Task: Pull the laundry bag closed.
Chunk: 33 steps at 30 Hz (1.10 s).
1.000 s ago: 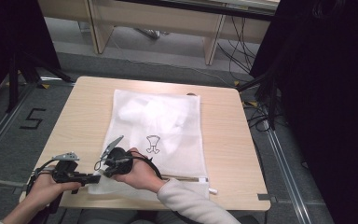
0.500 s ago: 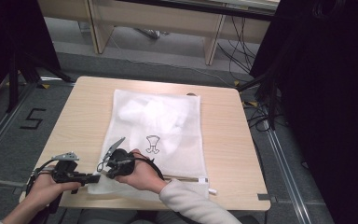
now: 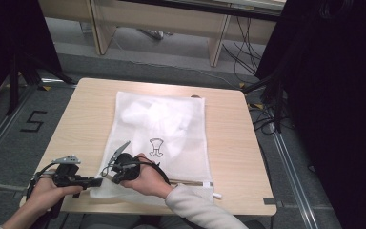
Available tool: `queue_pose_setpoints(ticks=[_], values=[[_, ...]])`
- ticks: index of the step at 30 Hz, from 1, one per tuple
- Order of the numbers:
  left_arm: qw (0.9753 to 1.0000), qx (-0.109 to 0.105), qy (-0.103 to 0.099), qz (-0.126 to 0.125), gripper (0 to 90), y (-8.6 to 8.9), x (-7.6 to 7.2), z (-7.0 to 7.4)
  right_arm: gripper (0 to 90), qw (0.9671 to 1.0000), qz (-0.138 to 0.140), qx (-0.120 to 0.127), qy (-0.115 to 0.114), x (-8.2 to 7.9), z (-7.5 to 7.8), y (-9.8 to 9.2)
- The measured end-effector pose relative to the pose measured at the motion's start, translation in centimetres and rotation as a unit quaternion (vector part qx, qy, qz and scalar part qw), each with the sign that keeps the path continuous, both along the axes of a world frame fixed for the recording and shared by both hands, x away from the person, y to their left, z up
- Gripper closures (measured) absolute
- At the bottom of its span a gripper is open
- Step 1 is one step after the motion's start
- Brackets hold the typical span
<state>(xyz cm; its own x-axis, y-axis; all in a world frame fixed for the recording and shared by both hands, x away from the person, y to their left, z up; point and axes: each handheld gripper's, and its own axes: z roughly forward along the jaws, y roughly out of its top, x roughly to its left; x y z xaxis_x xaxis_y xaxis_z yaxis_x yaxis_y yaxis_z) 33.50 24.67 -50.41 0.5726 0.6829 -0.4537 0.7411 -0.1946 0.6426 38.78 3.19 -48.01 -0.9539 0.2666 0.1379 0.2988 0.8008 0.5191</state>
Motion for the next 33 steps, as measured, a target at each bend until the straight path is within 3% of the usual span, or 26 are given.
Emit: queue_pose_setpoints(ticks=[33], values=[[0.9999, -0.006, 0.002, 0.01, 85.5, 0.3, 0.0, 0.1, 82.4, 0.9996, -0.002, -0.029, 0.0, -0.2, -0.2, -1.9]])
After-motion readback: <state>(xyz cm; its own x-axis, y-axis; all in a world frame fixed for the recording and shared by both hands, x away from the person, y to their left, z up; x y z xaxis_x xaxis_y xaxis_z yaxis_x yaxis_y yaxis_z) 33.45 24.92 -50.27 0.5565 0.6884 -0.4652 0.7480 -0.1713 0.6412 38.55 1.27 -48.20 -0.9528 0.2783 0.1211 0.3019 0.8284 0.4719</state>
